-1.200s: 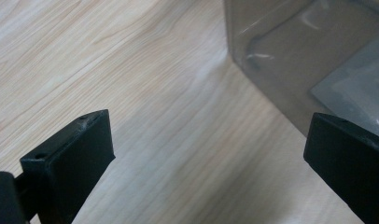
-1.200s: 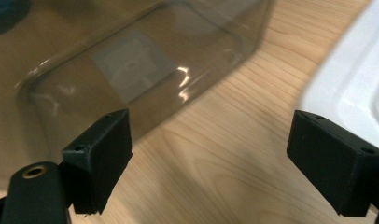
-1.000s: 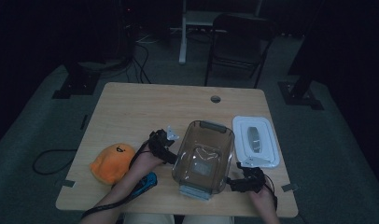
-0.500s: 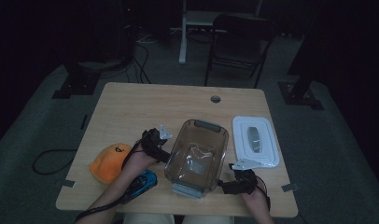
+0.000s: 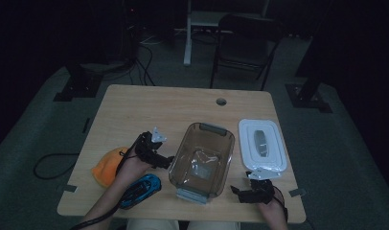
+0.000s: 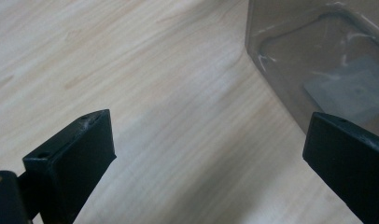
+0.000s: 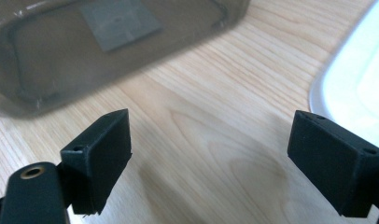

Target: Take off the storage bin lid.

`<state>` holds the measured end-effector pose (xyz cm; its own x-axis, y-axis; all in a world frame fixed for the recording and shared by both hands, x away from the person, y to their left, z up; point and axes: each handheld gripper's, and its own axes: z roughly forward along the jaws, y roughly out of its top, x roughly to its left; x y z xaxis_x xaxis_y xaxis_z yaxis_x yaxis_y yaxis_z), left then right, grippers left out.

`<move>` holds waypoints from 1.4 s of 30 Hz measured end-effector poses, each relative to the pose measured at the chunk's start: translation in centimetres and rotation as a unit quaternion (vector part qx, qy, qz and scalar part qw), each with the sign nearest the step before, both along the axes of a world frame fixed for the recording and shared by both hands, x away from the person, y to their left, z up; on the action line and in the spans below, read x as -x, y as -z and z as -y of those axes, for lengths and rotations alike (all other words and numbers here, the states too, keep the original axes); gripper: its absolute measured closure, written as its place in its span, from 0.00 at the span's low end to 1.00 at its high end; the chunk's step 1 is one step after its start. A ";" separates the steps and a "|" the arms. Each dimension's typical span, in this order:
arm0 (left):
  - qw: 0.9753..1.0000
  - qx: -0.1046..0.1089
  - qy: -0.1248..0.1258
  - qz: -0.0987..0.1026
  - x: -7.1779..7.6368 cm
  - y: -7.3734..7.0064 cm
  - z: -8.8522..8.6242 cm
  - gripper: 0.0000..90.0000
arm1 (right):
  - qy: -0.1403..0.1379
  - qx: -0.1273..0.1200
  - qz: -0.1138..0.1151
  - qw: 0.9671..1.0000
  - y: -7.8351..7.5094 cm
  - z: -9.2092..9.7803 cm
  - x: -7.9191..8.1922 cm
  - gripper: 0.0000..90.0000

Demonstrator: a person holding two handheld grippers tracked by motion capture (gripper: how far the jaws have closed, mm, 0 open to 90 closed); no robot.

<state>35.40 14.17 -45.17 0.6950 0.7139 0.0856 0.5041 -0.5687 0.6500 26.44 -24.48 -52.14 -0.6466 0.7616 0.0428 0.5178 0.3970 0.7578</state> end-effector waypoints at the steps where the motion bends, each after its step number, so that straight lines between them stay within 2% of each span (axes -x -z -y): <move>1: 1.000 0.002 -0.003 0.001 0.2 -0.1 -0.2 0.03 | 0.002 0.000 0.000 1.000 0.0 0.2 0.1 0.15; 3: 1.000 0.003 -0.002 -0.001 0.4 -0.2 -0.3 0.03 | 0.005 -0.001 -0.002 1.000 0.0 0.3 0.1 0.15; 5: 1.000 0.014 0.006 -0.004 1.2 -0.8 -1.0 0.03 | 0.008 0.002 -0.003 1.000 0.2 0.8 0.4 0.15; 9: 1.000 0.021 0.003 0.001 1.9 -1.6 -1.8 0.03 | 0.009 0.006 -0.005 1.000 0.5 1.2 0.6 0.15; 11: 1.000 0.028 0.000 -0.001 2.4 -2.3 -2.7 0.03 | 0.011 0.014 -0.009 1.000 0.6 1.4 0.8 0.15; 14: 1.000 0.027 -0.009 -0.001 2.9 -3.1 -3.8 0.02 | 0.013 0.013 -0.009 1.000 0.6 1.7 0.9 0.15; 16: 1.000 0.023 -0.021 0.002 3.1 -3.4 -4.6 0.02 | 0.016 0.021 -0.010 1.000 0.6 1.8 0.9 0.15; 18: 1.000 0.024 -0.019 0.000 3.3 -3.6 -5.5 0.02 | 0.019 0.021 -0.010 1.000 0.6 1.9 0.9 0.15; 23: 0.999 0.026 -0.036 0.006 3.9 -4.0 -7.5 0.02 | 0.021 0.027 -0.008 0.999 0.6 1.8 0.8 0.14; 26: 0.998 0.022 -0.054 0.002 4.0 -3.8 -8.9 0.02 | 0.023 0.028 -0.008 0.999 0.6 1.8 0.8 0.14; 28: 0.998 0.008 -0.065 0.001 4.1 -3.5 -9.5 0.02 | 0.023 0.030 -0.007 0.999 0.6 1.8 0.8 0.14; 32: 0.997 -0.004 -0.072 -0.010 4.5 -2.7 -10.8 0.02 | 0.023 0.030 -0.007 0.999 0.6 1.8 0.8 0.14; 35: 0.997 0.002 -0.079 -0.016 4.9 -2.3 -11.7 0.02 | 0.023 0.030 -0.008 0.999 0.6 1.8 0.8 0.14; 39: 0.996 -0.005 -0.087 -0.027 5.4 -1.5 -12.6 0.02 | 0.023 0.031 -0.007 0.999 0.6 1.8 0.8 0.14; 42: 0.995 -0.002 -0.092 -0.031 5.7 -1.3 -13.1 0.02 | 0.025 0.031 -0.008 0.999 0.6 1.8 0.9 0.14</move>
